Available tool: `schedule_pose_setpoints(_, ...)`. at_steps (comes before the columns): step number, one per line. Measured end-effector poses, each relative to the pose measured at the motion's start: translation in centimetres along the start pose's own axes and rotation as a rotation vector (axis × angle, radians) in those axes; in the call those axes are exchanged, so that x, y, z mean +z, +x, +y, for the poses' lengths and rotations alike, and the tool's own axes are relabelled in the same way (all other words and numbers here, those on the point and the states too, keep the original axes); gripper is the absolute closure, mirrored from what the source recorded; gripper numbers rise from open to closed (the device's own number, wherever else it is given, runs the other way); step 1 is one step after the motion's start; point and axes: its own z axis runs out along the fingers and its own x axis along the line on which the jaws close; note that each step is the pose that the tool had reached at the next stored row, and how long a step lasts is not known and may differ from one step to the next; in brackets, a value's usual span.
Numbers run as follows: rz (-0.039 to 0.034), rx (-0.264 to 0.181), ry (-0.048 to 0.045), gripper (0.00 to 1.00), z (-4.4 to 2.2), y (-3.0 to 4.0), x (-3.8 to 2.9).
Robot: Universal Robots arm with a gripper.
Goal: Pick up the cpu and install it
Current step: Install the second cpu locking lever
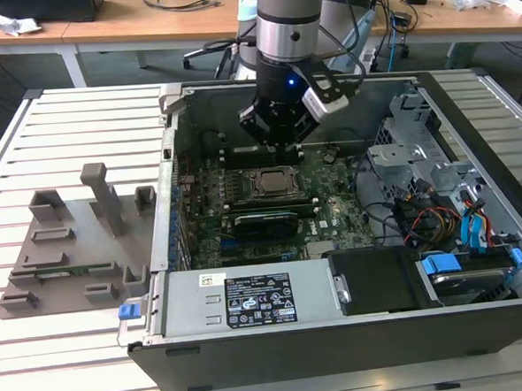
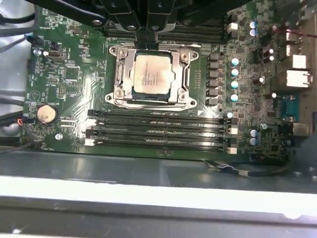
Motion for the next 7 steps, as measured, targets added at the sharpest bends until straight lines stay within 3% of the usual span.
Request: schedule_pose_setpoints(7, 0.0, 0.0, -0.0001, 0.89, -0.01, 0.0, -0.12)
